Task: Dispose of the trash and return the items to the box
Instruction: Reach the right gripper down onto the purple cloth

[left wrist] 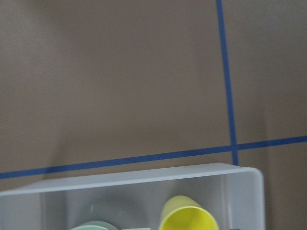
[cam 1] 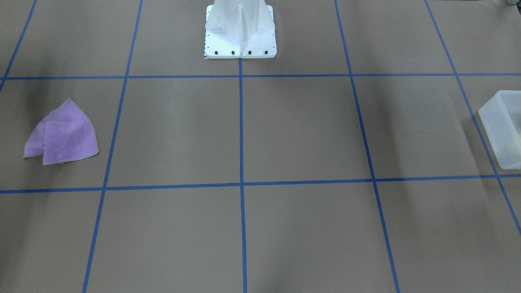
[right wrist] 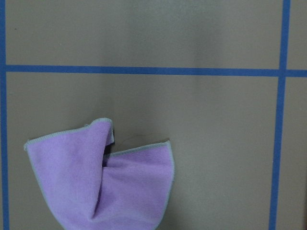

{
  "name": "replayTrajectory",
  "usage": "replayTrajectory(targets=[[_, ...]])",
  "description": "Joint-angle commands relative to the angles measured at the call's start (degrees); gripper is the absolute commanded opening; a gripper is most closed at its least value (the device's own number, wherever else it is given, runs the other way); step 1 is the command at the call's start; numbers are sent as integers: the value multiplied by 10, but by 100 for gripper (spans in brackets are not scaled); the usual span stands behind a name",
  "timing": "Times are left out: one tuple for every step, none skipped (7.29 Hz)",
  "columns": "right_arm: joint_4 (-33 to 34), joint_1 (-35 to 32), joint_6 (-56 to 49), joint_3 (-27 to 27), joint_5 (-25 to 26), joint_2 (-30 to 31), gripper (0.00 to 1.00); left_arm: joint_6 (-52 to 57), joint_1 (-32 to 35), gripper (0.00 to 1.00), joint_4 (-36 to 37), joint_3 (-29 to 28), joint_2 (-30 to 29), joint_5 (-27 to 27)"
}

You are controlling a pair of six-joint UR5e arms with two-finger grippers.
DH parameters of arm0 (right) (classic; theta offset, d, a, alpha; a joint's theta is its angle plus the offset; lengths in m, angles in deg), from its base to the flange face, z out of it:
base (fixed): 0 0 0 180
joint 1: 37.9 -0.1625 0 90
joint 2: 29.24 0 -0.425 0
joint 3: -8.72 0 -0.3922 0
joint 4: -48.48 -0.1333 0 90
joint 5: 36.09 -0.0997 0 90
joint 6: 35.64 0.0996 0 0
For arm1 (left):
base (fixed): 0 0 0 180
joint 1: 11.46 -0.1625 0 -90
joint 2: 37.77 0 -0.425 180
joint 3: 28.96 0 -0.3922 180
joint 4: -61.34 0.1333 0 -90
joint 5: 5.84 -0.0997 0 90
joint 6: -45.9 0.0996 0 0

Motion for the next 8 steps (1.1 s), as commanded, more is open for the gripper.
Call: replayTrajectory(targets=[[-108,64,127,24,10,1,100,-122,-61,88,1,115,44,2],[-167,109,185,41,43,-1,100,-123,-62,88,-2,117,47,2],[-225,137,198,79,66,-2,100,-123,-62,88,-1,120,47,2],[-261,149,199,106,66,-2,100,-122,-62,88,-1,120,47,1],[-262,150,208,103,64,-2,46,-121,-62,88,-2,121,47,1],[-264,157,238,102,64,-3,1,-117,-62,88,-2,120,48,1],[-263,163,242,102,63,-8,15,-114,-62,88,-3,121,49,0],[-263,163,250,101,63,-11,0,-113,-61,88,-3,124,53,-1]])
